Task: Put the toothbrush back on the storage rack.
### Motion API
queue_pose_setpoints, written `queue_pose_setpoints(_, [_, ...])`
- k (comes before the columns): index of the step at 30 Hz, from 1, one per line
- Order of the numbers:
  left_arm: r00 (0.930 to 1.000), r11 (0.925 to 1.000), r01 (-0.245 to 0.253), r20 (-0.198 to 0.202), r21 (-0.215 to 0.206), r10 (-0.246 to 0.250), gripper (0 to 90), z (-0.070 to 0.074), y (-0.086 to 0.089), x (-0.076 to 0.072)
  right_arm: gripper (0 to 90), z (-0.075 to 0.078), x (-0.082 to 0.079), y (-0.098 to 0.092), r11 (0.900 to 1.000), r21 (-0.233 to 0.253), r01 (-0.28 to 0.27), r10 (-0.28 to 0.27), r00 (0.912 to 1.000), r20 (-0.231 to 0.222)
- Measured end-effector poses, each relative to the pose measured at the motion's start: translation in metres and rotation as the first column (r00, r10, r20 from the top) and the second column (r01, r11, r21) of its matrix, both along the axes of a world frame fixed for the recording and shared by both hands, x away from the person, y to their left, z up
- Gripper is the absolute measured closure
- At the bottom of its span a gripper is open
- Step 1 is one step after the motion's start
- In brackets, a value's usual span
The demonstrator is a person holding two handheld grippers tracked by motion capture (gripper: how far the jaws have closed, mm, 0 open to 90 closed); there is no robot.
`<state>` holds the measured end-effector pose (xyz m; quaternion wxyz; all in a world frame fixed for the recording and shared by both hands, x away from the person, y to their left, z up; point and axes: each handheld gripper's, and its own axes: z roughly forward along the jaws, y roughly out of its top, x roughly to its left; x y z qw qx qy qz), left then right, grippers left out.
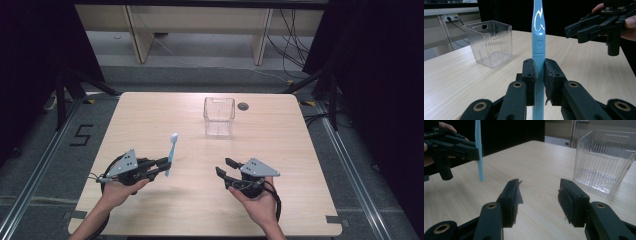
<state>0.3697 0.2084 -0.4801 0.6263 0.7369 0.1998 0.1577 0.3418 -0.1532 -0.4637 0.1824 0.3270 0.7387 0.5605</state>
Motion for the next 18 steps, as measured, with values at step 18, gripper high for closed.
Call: queue_pose_setpoints(18, [0.9997, 0.9989, -0.024, 0.005, -0.039, 0.025, 78.6, 0.0, -0.018, -0.001, 55.4, 0.013, 0.005, 0.015, 0.999, 0.034, -0.023, 0.022, 0.9992, 0.034])
